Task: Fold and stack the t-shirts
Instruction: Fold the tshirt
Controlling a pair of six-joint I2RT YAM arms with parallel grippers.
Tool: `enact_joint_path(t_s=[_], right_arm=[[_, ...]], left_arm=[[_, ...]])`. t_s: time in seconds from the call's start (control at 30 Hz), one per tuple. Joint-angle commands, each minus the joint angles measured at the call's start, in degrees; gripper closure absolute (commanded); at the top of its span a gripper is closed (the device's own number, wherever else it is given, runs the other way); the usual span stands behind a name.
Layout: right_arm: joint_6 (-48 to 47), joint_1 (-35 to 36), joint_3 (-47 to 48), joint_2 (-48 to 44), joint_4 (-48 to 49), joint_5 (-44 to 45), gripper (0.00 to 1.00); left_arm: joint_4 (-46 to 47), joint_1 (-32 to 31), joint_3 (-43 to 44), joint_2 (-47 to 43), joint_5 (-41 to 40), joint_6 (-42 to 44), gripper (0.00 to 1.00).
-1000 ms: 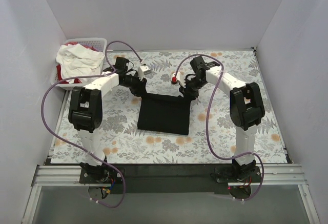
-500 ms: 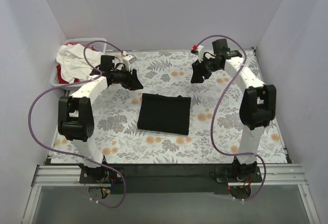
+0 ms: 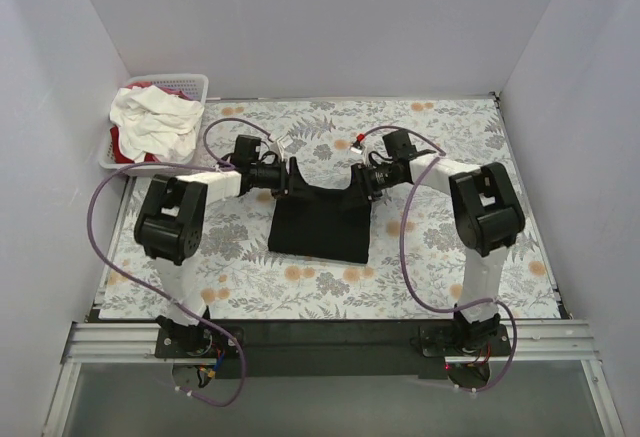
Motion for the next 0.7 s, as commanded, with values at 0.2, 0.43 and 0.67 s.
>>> enact_joint_path(t_s=[0.2,0.43,0.67], right_arm=[[-0.70,-6.41,17.71,16.39,5.42,5.24,0.51],[9.72,-7.48,13.17,5.96,8.48,-2.03,0.41],[24.24,-2.21,-5.55,-10.49,17.46,-4.69,0.34]], left_arm=[[7.35,4.11,19.37,20.70,0.47,-9.16,0.54],[3.39,4.91,18.35,8.60,7.66,-8.97,0.47],[5.75,-2.20,-4.32,-9.43,8.74,-16.00,0.44]])
